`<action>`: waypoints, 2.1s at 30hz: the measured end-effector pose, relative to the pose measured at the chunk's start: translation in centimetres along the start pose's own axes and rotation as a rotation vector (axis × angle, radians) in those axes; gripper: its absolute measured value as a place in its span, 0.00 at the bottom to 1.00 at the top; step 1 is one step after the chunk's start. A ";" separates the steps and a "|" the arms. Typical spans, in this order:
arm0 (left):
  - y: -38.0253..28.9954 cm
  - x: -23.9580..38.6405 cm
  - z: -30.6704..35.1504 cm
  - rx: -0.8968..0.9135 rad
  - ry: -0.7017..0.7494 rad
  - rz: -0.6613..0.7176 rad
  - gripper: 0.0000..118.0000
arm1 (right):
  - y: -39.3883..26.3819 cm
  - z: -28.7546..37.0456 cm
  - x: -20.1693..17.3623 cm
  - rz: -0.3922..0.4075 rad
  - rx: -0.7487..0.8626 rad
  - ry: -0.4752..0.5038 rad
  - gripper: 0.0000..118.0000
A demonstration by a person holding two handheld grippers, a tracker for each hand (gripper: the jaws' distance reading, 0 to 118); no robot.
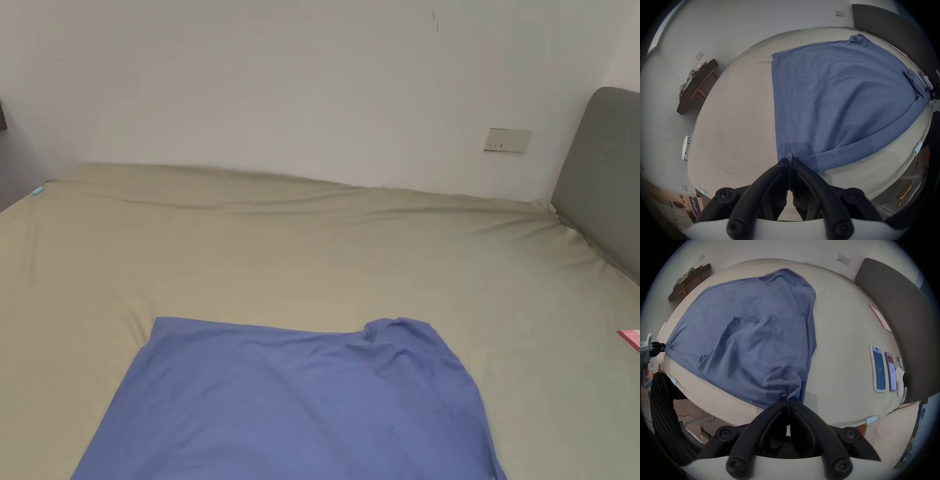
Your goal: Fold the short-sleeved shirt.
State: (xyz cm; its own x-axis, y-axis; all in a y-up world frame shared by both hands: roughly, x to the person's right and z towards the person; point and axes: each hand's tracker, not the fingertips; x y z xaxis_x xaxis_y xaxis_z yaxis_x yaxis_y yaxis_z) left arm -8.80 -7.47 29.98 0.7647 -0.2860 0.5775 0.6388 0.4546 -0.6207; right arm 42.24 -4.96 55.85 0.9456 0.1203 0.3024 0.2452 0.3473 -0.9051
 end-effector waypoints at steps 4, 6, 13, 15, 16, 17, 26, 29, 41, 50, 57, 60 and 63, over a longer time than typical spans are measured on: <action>0.0 0.1 -0.7 -0.022 -0.008 -0.010 0.01 | -0.1 -1.6 -0.5 -0.017 0.002 -0.022 0.04; 0.1 0.2 -0.8 -0.029 -0.008 -0.024 0.02 | 0.0 -2.2 -0.6 -0.026 0.011 -0.032 0.06; 2.2 -0.9 1.2 0.033 -0.026 0.122 1.00 | 1.9 0.4 0.2 -0.118 0.143 -0.130 0.82; 3.7 -1.6 3.8 0.185 -0.006 0.223 0.96 | 3.6 3.5 0.1 -0.145 0.269 -0.123 0.82; 4.8 -1.9 5.4 0.252 0.000 0.267 0.96 | 4.6 5.7 0.0 -0.144 0.360 -0.141 0.82; 5.8 -2.2 7.0 0.323 0.002 0.305 0.96 | 5.6 7.7 -0.5 -0.128 0.442 -0.155 0.82; 13.6 0.0 22.5 0.959 0.159 0.419 0.95 | 12.0 23.1 -8.6 -0.005 1.009 -0.260 0.82; 14.5 1.9 25.2 1.043 0.184 0.374 0.82 | 12.3 24.8 -11.0 0.031 1.094 -0.249 0.74; 15.1 5.9 25.3 1.031 0.177 0.247 0.00 | 11.7 24.6 -15.0 0.099 1.111 -0.232 0.02; 15.2 5.1 25.1 0.995 0.151 0.222 0.00 | 12.1 23.9 -13.9 0.085 1.079 -0.216 0.02; 12.9 3.2 18.6 0.759 0.131 0.230 0.07 | 11.1 22.0 -12.7 0.090 1.022 -0.223 0.02; 10.6 2.3 14.8 0.613 0.094 0.239 0.46 | 10.4 20.8 -11.6 0.075 0.973 -0.217 0.02; 7.6 1.5 10.1 0.425 0.073 0.250 1.00 | 9.7 19.7 -10.3 0.055 0.932 -0.229 0.02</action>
State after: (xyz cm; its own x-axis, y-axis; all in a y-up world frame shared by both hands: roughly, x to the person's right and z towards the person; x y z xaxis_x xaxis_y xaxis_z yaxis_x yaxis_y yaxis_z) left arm -3.67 4.06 31.45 0.9037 -0.1751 0.3906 0.3550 0.8164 -0.4555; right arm 30.64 15.46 49.83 0.8617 0.3027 0.4072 -0.1600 0.9238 -0.3479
